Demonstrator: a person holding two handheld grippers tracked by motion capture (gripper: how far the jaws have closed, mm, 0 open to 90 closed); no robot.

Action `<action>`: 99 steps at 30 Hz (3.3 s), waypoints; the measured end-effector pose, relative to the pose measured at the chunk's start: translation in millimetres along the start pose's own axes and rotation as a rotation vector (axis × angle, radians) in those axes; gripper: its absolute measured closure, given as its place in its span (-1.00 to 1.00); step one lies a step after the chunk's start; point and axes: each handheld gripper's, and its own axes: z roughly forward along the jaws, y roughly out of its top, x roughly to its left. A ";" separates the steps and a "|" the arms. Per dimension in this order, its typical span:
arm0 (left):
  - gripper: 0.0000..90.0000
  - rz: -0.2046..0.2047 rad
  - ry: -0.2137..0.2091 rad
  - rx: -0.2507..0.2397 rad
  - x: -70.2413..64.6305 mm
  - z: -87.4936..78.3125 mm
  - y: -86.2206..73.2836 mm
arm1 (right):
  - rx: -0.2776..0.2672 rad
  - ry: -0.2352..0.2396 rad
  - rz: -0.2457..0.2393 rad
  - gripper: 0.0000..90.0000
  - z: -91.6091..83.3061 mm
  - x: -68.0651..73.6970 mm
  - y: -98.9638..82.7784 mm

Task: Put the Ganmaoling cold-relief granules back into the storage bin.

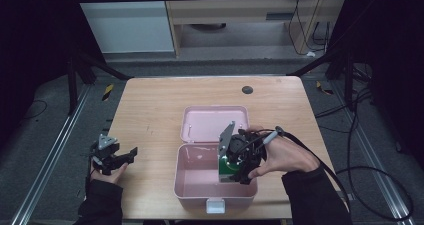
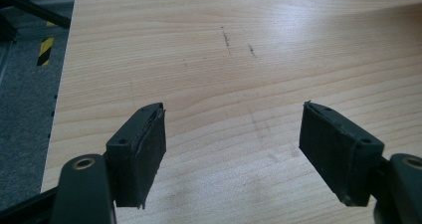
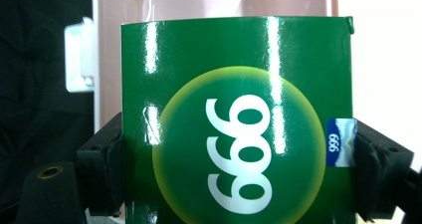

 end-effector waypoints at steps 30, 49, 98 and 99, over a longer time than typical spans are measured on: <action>-0.43 -0.001 -0.001 -0.005 -0.1 -0.3 0.3 | 0.040 0.063 0.001 -0.65 52.6 -3.8 -17.8; -0.43 0.001 -0.001 -0.001 0.4 0.0 0.0 | 0.067 0.079 0.032 -0.69 78.9 -6.8 -30.6; -0.42 0.008 0.000 0.007 -1.1 0.7 -1.2 | -0.575 -0.504 0.586 -0.83 11.4 -3.5 -160.2; -0.42 0.009 0.000 0.007 -1.2 0.7 -1.2 | -0.590 -0.525 0.624 -0.84 15.0 -4.1 -168.1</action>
